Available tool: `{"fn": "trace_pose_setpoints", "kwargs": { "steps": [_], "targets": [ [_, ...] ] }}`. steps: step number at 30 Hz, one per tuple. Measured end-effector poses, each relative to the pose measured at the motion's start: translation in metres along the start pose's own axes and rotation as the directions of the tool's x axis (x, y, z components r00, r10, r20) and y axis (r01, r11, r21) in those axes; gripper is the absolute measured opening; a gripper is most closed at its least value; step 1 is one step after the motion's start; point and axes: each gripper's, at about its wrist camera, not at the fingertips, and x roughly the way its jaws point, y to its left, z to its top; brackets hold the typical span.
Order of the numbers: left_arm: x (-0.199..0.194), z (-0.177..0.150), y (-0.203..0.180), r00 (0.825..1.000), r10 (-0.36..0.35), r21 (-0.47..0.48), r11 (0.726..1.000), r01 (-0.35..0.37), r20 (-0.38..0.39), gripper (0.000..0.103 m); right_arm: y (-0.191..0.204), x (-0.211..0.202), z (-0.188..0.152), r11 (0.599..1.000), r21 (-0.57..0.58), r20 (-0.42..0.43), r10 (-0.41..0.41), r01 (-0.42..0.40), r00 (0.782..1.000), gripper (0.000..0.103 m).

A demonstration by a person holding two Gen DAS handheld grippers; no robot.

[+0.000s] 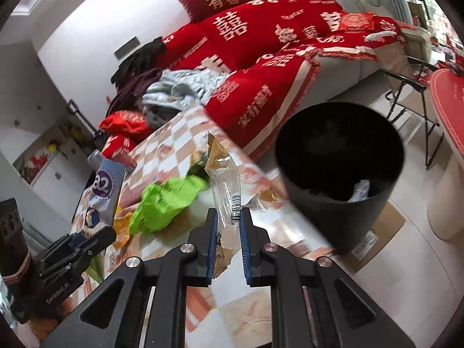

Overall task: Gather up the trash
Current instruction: 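Carry pouch and plastic wrapper to the bin and release both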

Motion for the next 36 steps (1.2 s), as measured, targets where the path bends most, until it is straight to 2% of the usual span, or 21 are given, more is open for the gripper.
{"fn": "trace_pose_setpoints", "kwargs": {
  "steps": [9,16,25,31,34,36],
  "targets": [
    [0.055,0.045,-0.064,0.998,-0.058,0.110,0.992,0.060,-0.022,0.103,-0.053,-0.020,0.017,0.997,0.070,0.042,-0.028,0.025,0.999,0.016],
    [0.105,0.066,-0.100,0.996,-0.059,0.187,0.980,0.070,-0.062,0.103,-0.088,-0.023,0.028,0.992,0.120,0.063,-0.032,0.024,0.998,0.016],
    [0.153,0.069,-0.127,0.992,-0.047,0.224,0.972,0.073,-0.121,0.103,-0.120,-0.003,0.035,0.984,0.176,0.046,-0.022,0.014,0.999,0.016],
    [0.171,0.073,-0.129,0.992,-0.024,0.222,0.974,0.051,-0.122,0.103,-0.136,0.011,0.040,0.980,0.201,0.037,-0.022,0.014,0.999,0.016],
    [0.169,0.073,-0.129,0.998,0.008,0.202,0.979,0.005,-0.065,0.103,-0.140,0.015,0.041,0.978,0.208,0.031,-0.025,0.018,0.999,0.016],
    [0.170,0.075,-0.126,0.997,0.002,0.198,0.980,0.012,-0.071,0.103,-0.141,0.019,0.041,0.977,0.210,0.026,-0.027,0.021,0.999,0.016]
  ]
}}
